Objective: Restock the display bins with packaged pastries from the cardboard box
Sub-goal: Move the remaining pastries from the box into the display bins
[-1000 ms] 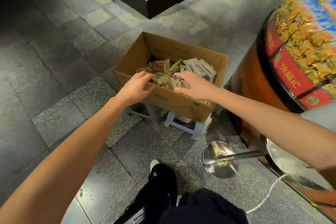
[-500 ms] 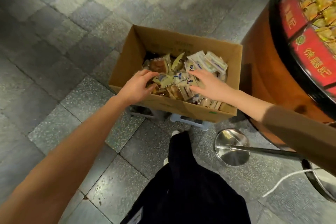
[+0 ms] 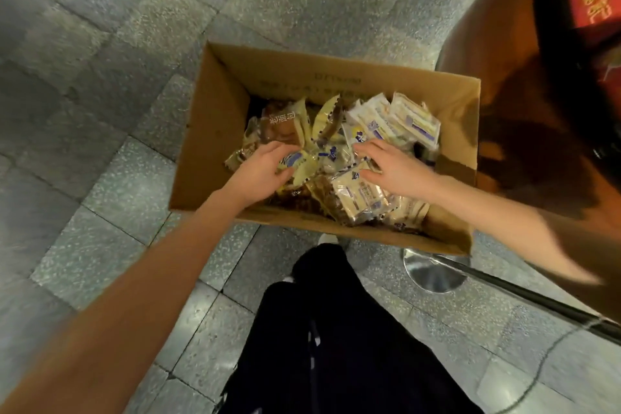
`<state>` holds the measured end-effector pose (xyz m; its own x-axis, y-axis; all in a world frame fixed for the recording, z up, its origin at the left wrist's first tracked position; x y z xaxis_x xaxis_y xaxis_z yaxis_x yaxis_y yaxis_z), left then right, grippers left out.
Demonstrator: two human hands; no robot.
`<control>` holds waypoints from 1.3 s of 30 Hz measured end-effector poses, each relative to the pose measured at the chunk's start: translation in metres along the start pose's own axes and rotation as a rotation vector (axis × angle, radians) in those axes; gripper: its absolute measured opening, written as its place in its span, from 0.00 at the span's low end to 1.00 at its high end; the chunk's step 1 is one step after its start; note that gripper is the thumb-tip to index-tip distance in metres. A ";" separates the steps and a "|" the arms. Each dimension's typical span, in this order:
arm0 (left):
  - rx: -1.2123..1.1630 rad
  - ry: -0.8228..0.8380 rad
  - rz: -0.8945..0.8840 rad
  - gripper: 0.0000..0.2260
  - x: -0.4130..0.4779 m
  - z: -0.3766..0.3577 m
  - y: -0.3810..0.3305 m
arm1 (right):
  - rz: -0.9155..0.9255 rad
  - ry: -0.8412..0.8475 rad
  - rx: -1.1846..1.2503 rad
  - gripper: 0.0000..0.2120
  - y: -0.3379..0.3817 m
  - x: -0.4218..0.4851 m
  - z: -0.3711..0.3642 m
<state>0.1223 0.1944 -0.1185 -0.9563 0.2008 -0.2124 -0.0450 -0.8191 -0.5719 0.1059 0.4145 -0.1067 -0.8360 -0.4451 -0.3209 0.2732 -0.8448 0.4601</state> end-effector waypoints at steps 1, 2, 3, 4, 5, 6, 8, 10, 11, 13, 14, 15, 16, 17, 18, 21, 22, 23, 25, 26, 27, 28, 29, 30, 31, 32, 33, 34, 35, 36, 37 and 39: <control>-0.005 0.018 -0.001 0.20 0.009 -0.005 0.006 | -0.010 -0.003 -0.002 0.27 -0.004 0.009 -0.001; -0.007 0.030 -0.006 0.20 0.016 -0.009 0.011 | -0.021 -0.006 -0.003 0.26 -0.007 0.016 -0.002; -0.011 0.040 -0.013 0.20 0.024 -0.013 0.015 | -0.032 -0.010 -0.002 0.26 -0.010 0.023 -0.003; -0.017 0.047 -0.022 0.19 0.033 -0.016 0.019 | -0.057 -0.010 0.007 0.26 -0.015 0.032 -0.003; -0.026 0.051 -0.030 0.19 0.043 -0.019 0.022 | -0.083 -0.017 0.015 0.26 -0.020 0.041 -0.004; -0.033 0.053 -0.038 0.19 0.053 -0.021 0.024 | -0.103 -0.033 0.022 0.26 -0.025 0.050 -0.004; -0.038 0.077 -0.056 0.19 0.072 -0.028 0.028 | -0.131 -0.062 0.032 0.26 -0.033 0.064 -0.006; -0.017 0.128 -0.085 0.20 0.091 -0.040 0.032 | -0.145 -0.089 0.047 0.26 -0.040 0.076 -0.012; -0.005 0.157 -0.102 0.20 0.099 -0.046 0.034 | -0.154 -0.105 0.056 0.25 -0.043 0.083 -0.015; 0.001 0.202 -0.116 0.20 0.112 -0.061 0.042 | -0.166 -0.130 0.072 0.25 -0.049 0.095 -0.025; -0.007 0.209 -0.115 0.20 0.117 -0.068 0.046 | -0.174 -0.143 0.077 0.25 -0.051 0.100 -0.030; -0.019 0.205 -0.111 0.20 0.120 -0.074 0.051 | -0.167 -0.159 0.062 0.25 -0.056 0.107 -0.038; -0.036 0.195 -0.103 0.20 0.122 -0.080 0.057 | -0.147 -0.168 0.038 0.25 -0.058 0.112 -0.045; -0.056 0.188 -0.092 0.20 0.124 -0.086 0.062 | -0.127 -0.170 0.013 0.24 -0.060 0.115 -0.053; -0.079 0.186 -0.084 0.19 0.126 -0.093 0.066 | -0.109 -0.176 0.011 0.23 -0.061 0.118 -0.061; -0.142 0.169 -0.062 0.19 0.134 -0.113 0.074 | -0.045 -0.236 0.038 0.22 -0.068 0.120 -0.076; -0.158 0.160 -0.051 0.19 0.138 -0.119 0.075 | -0.026 -0.250 0.020 0.23 -0.075 0.120 -0.081; -0.168 0.160 -0.044 0.20 0.139 -0.126 0.076 | -0.028 -0.231 -0.017 0.24 -0.081 0.120 -0.085; -0.157 0.183 -0.044 0.21 0.141 -0.139 0.074 | -0.020 -0.181 -0.089 0.30 -0.089 0.119 -0.094; -0.136 0.198 -0.056 0.22 0.141 -0.146 0.072 | -0.005 -0.171 -0.121 0.32 -0.092 0.119 -0.097; -0.108 0.211 -0.076 0.23 0.142 -0.151 0.070 | 0.009 -0.160 -0.144 0.33 -0.093 0.120 -0.100; -0.075 0.217 -0.098 0.24 0.143 -0.157 0.070 | 0.023 -0.164 -0.154 0.33 -0.094 0.120 -0.102; -0.041 0.210 -0.119 0.25 0.145 -0.161 0.070 | 0.031 -0.181 -0.151 0.32 -0.095 0.121 -0.101; -0.012 0.201 -0.134 0.26 0.147 -0.165 0.071 | 0.033 -0.207 -0.137 0.30 -0.098 0.122 -0.099; 0.006 0.193 -0.146 0.27 0.148 -0.167 0.072 | 0.031 -0.238 -0.124 0.28 -0.100 0.121 -0.095; 0.014 0.185 -0.148 0.28 0.150 -0.169 0.073 | 0.029 -0.261 -0.114 0.27 -0.102 0.120 -0.092; 0.019 0.178 -0.140 0.29 0.151 -0.170 0.073 | 0.022 -0.268 -0.108 0.26 -0.105 0.118 -0.089; 0.024 0.173 -0.118 0.30 0.153 -0.171 0.074 | 0.015 -0.261 -0.105 0.26 -0.108 0.116 -0.089; 0.031 0.175 -0.088 0.31 0.154 -0.173 0.074 | 0.009 -0.245 -0.108 0.25 -0.111 0.113 -0.090; 0.035 0.176 -0.061 0.31 0.156 -0.176 0.074 | 0.006 -0.234 -0.107 0.25 -0.114 0.110 -0.091; 0.021 0.177 -0.035 0.31 0.157 -0.179 0.073 | 0.001 -0.225 -0.100 0.25 -0.117 0.107 -0.091; -0.088 0.180 0.023 0.29 0.158 -0.185 0.070 | -0.018 -0.219 -0.075 0.24 -0.122 0.101 -0.092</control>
<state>0.0210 0.2681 -0.3386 -0.8893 0.2822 -0.3599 0.0092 -0.7757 -0.6310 0.0317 0.4452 -0.2719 -0.9220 -0.3620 -0.1372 0.2855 -0.8752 0.3905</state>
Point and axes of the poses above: each hand's wrist, its own x-axis towards the middle knuckle, its own z-axis out of the back of the hand, y = z × x, the point moved 7 cm from there along x, towards the middle knuckle, and after that the axes turned 12 degrees about -y, right-handed, at the moved point
